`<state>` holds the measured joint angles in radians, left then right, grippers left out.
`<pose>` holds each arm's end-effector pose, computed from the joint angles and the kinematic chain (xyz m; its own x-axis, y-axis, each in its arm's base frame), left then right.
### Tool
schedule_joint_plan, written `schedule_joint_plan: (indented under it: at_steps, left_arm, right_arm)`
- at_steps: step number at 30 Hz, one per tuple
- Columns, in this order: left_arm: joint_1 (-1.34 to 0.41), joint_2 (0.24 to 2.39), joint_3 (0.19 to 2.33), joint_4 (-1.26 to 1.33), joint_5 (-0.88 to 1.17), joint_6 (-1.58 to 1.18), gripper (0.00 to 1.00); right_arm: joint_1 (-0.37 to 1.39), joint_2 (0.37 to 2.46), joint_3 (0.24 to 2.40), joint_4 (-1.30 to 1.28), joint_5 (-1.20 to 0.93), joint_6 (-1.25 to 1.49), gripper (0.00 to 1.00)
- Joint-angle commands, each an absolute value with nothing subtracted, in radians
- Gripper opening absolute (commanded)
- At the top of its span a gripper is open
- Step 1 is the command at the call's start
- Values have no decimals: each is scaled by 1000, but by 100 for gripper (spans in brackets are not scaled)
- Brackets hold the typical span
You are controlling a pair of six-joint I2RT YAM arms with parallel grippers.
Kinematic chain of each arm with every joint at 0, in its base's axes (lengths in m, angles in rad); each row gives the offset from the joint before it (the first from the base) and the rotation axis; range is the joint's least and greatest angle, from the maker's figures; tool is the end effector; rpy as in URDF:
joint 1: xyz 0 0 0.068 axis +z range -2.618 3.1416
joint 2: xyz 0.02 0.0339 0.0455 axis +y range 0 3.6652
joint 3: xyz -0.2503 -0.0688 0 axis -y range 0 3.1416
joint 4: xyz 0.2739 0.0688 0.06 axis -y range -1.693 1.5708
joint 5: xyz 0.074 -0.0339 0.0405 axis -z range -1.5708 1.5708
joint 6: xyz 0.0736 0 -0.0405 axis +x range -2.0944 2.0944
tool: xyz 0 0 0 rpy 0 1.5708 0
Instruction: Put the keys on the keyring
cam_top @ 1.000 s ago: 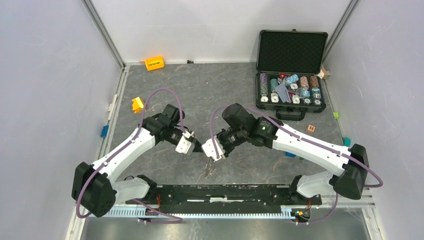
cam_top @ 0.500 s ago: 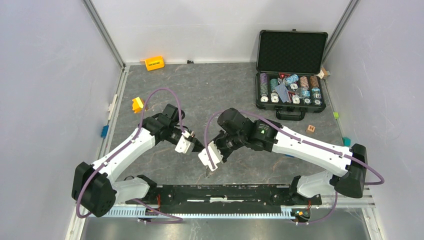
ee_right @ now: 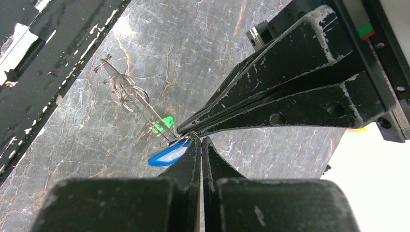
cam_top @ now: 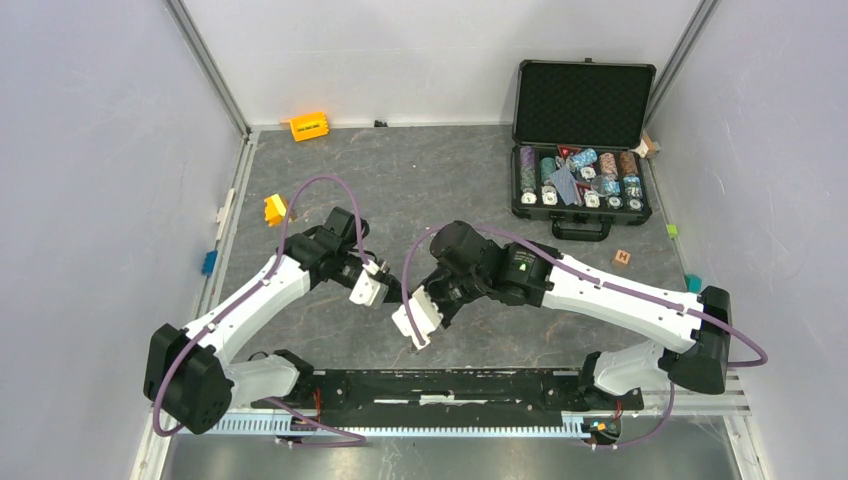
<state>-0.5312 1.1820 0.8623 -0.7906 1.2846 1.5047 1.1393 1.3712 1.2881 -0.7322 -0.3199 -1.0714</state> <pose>0.1764 -0.1856 0.2311 0.4584 0.0574 -0.8869 0.8044 -0.4510 0.3867 0.1241 0.3248 0.2912 0.6903 -0.4932 -0.5293 -0.7234 -0.4841 -0.4923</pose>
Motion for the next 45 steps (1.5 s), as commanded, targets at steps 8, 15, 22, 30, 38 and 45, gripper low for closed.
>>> schedule_joint_plan:
  at_steps: [8, 15, 22, 30, 38, 45]
  left_arm:
    - [-536, 1192, 868, -792, 1458, 1492, 2]
    - [-536, 1210, 871, -793, 1470, 1481, 2]
    - [-530, 1210, 862, -793, 1474, 1480, 2]
    - [-512, 1211, 873, -793, 1482, 1476, 2]
    - [-504, 1218, 890, -794, 1506, 1477, 2]
    - [-491, 1208, 877, -794, 1541, 1489, 2]
  right_arm:
    - [1151, 1386, 1324, -692, -121, -1140, 0]
    - [1200, 1417, 1379, -732, -23, -1195, 0]
    - [1242, 1421, 1418, -754, 111, -1238, 0]
    - [1244, 1402, 1391, -744, 91, -1217, 0]
    - [1203, 1382, 1337, -688, -55, -1142, 0]
    - [1108, 1369, 1313, -643, -220, -1070, 0]
